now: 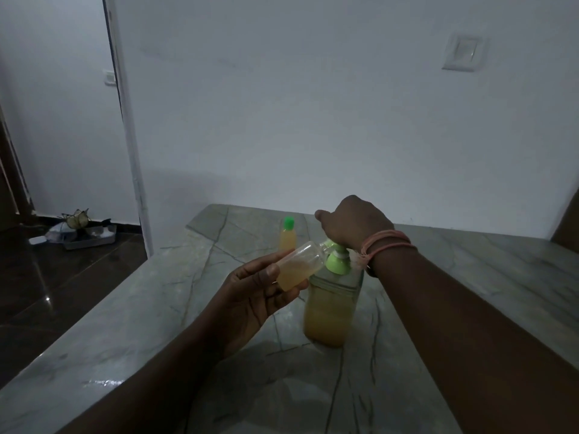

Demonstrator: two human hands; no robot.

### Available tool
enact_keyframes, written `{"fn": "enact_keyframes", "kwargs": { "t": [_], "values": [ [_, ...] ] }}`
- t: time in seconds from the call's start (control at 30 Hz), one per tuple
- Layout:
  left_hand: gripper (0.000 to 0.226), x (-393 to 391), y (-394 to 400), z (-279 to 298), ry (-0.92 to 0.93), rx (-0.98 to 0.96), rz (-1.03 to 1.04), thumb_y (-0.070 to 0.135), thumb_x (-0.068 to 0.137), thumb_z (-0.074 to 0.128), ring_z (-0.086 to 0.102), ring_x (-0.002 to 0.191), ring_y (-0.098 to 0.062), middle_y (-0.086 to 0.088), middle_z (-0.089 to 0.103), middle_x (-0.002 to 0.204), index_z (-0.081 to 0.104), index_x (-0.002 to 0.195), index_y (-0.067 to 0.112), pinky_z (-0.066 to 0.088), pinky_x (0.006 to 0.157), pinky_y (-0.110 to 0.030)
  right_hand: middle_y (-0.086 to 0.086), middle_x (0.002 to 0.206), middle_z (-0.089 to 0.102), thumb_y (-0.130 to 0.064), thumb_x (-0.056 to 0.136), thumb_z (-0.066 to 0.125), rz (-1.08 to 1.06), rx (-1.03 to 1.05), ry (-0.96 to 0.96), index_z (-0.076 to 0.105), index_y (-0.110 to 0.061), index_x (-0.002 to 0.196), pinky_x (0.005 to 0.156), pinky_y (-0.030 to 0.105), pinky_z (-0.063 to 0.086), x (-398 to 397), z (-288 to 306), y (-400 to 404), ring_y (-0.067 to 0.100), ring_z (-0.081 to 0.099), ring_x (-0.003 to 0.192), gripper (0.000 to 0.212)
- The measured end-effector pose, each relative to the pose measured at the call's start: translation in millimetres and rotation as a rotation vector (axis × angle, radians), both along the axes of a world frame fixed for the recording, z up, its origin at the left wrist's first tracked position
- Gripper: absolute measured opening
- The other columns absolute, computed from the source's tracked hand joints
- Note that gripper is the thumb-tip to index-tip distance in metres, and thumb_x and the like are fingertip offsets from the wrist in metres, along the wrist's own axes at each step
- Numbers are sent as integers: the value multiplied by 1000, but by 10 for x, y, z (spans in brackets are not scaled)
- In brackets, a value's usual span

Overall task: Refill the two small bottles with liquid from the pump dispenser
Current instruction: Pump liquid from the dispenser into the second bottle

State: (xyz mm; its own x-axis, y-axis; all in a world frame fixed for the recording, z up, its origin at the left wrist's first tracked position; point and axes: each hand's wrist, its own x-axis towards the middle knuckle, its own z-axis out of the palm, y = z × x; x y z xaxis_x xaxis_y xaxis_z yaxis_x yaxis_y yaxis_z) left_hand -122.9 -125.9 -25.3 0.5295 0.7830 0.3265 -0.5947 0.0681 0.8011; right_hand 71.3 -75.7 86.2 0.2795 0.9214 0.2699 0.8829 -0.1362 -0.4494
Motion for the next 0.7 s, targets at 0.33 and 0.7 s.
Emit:
{"fn": "enact_keyframes", "kwargs": {
  "t": [0.33,0.7],
  "values": [
    [45,21,50,-10,55,31,61,15,89,67,64,116,-37,-21,61,135,62,134,11,57,87,-33,10,101,71,-46,88,50,39,-68,172,69,-5,100,88,34,50,8,63,29,30,64,93,47],
    [47,81,50,-27,78,24,49,17,84,75,60,124,-39,-20,62,135,66,130,9,56,93,-36,14,107,63,-14,99,26,147,-118,231,56,-8,125,77,30,42,-17,43,-151,30,56,105,40]
  ]
}}
